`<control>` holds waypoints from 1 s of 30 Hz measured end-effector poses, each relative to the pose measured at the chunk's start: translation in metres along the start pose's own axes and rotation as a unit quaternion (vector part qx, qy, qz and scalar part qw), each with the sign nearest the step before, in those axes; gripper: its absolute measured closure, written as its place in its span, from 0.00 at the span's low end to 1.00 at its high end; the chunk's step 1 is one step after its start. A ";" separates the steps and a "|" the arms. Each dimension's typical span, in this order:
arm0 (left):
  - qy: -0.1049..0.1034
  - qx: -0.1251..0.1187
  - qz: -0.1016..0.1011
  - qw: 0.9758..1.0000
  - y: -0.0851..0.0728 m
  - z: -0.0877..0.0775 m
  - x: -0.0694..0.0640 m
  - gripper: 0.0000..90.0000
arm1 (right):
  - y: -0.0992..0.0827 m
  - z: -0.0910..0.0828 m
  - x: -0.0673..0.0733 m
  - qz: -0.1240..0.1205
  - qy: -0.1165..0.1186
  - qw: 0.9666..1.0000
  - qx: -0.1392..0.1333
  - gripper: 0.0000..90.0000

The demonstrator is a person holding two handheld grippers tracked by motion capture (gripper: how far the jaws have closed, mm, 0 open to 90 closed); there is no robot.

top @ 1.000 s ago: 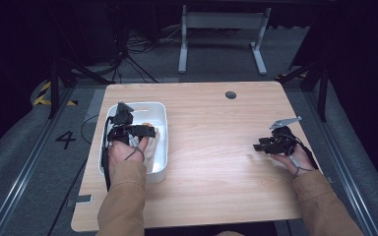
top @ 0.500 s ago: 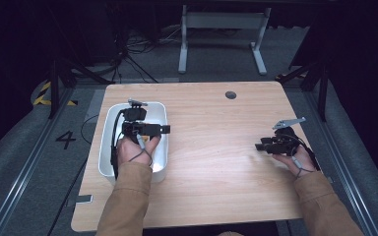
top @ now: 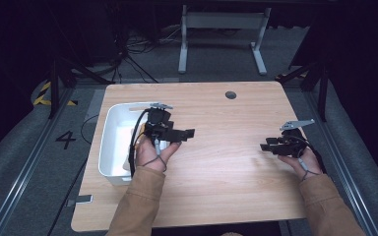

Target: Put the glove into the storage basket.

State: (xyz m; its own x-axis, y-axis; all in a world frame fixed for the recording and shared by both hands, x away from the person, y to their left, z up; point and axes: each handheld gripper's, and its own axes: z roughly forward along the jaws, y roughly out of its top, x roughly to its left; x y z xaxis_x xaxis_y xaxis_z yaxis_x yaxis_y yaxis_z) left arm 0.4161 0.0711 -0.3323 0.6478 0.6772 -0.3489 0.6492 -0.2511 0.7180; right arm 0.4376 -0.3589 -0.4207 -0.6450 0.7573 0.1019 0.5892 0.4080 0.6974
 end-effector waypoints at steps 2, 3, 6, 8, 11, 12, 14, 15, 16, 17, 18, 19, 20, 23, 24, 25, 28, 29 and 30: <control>-0.006 0.014 0.031 0.999 -0.001 0.009 -0.012 0.14 | -0.001 -0.003 0.000 0.006 0.001 1.000 -0.003 0.60; -0.011 0.019 0.041 0.999 -0.002 0.012 -0.015 0.15 | -0.002 -0.004 0.001 0.011 0.003 1.000 -0.006 0.60; -0.029 0.033 0.091 0.995 -0.005 0.022 -0.030 0.15 | -0.003 -0.005 0.003 0.013 0.005 1.000 -0.006 0.61; -0.041 0.038 0.107 0.993 -0.006 0.027 -0.035 0.15 | -0.002 -0.007 0.005 0.014 0.005 1.000 -0.009 0.61; -0.058 0.043 0.120 0.990 -0.009 0.034 -0.038 0.15 | -0.002 -0.010 0.008 0.018 0.006 1.000 -0.015 0.62; -0.062 0.042 0.122 0.990 -0.010 0.036 -0.038 0.15 | -0.002 -0.011 0.009 0.020 0.007 1.000 -0.019 0.62; -0.074 0.048 0.127 0.988 -0.012 0.042 -0.037 0.15 | -0.002 -0.013 0.010 0.022 0.009 0.999 -0.023 0.62; -0.081 0.052 0.129 0.987 -0.013 0.045 -0.037 0.15 | -0.002 -0.014 0.011 0.021 0.008 0.999 -0.025 0.62; -0.088 0.053 0.132 0.986 -0.014 0.047 -0.038 0.15 | -0.002 -0.014 0.012 0.020 0.008 0.999 -0.027 0.62; -0.098 0.053 0.138 0.984 -0.015 0.049 -0.039 0.15 | -0.002 -0.014 0.012 0.018 0.009 0.999 -0.027 0.62; -0.120 0.054 0.147 0.980 -0.016 0.051 -0.042 0.14 | -0.002 -0.014 0.012 0.017 0.010 0.999 -0.027 0.62; -0.132 0.055 0.153 0.978 -0.017 0.053 -0.043 0.14 | -0.003 -0.014 0.012 0.016 0.011 0.999 -0.028 0.61; -0.135 0.059 0.161 0.976 -0.018 0.055 -0.045 0.14 | -0.003 -0.013 0.012 0.016 0.013 0.999 -0.028 0.61; -0.133 0.077 0.179 0.972 -0.022 0.065 -0.051 0.14 | -0.004 -0.013 0.010 0.016 0.017 0.999 -0.026 0.61; -0.131 0.085 0.179 0.971 -0.024 0.069 -0.053 0.14 | -0.004 -0.013 0.010 0.015 0.017 0.999 -0.025 0.61; -0.128 0.090 0.181 0.971 -0.026 0.072 -0.054 0.14 | -0.004 -0.013 0.009 0.016 0.017 0.999 -0.028 0.61; -0.126 0.103 0.176 0.971 -0.032 0.082 -0.052 0.14 | -0.004 -0.013 0.009 0.014 0.017 0.999 -0.029 0.61; -0.126 0.105 0.174 0.971 -0.034 0.085 -0.051 0.14 | -0.004 -0.013 0.009 0.014 0.018 0.999 -0.029 0.61; -0.128 0.104 0.177 0.970 -0.038 0.089 -0.051 0.13 | -0.004 -0.013 0.009 0.014 0.018 0.999 -0.028 0.61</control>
State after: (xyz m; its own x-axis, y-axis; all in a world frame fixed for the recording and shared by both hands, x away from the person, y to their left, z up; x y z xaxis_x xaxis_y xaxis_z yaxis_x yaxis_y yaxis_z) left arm 0.3939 -0.0150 -0.3955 0.9058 0.3348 -0.2598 0.4163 -0.5886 0.6930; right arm 0.4237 -0.3604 -0.4134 -0.6468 0.7484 0.1468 0.5796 0.3572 0.7324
